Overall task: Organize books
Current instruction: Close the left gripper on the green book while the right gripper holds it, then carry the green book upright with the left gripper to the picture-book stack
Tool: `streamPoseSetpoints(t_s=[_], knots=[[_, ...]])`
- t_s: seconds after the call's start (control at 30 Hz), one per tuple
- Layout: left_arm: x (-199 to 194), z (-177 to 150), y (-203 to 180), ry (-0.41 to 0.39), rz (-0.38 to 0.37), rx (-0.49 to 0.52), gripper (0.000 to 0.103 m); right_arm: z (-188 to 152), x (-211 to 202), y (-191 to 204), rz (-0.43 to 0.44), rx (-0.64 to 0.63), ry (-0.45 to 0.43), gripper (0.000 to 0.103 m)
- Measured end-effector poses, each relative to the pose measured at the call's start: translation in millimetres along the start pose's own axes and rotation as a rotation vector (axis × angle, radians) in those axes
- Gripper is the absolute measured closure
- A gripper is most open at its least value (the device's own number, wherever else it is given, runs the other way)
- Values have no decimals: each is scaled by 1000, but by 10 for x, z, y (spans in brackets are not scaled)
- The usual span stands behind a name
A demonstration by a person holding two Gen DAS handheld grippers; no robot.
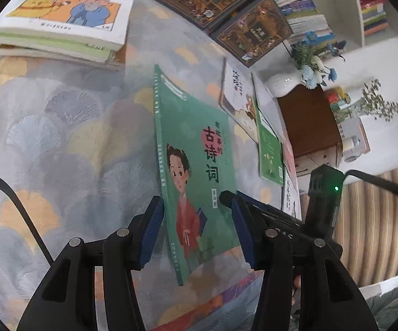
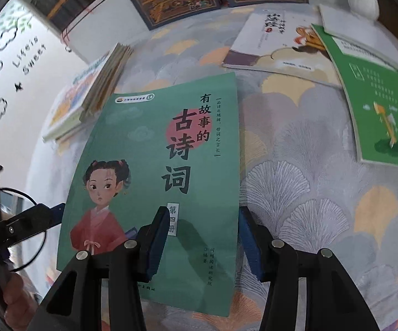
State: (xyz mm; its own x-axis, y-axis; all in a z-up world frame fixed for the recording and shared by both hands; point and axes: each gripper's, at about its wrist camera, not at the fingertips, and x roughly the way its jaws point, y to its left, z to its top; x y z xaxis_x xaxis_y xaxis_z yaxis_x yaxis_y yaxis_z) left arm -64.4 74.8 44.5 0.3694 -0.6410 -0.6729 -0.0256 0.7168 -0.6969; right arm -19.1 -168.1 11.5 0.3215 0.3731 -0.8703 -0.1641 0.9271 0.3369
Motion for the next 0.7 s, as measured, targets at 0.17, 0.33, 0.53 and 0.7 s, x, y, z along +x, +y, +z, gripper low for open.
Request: streamPoseSetpoints(t_s=[0.17, 0.33, 0.53, 0.7], knots=[[-44, -12, 8, -12, -42, -75, 58, -27, -28, -24, 13, 14, -16, 53], [183, -97, 2, 59, 97, -27, 60, -47, -46, -62, 37, 29, -34, 53], [355, -246, 62, 132, 9, -95, 66, -101, -96, -101, 37, 37, -36, 53], [259, -185, 49, 101, -5, -108, 86, -242, -166, -83, 37, 15, 7, 53]])
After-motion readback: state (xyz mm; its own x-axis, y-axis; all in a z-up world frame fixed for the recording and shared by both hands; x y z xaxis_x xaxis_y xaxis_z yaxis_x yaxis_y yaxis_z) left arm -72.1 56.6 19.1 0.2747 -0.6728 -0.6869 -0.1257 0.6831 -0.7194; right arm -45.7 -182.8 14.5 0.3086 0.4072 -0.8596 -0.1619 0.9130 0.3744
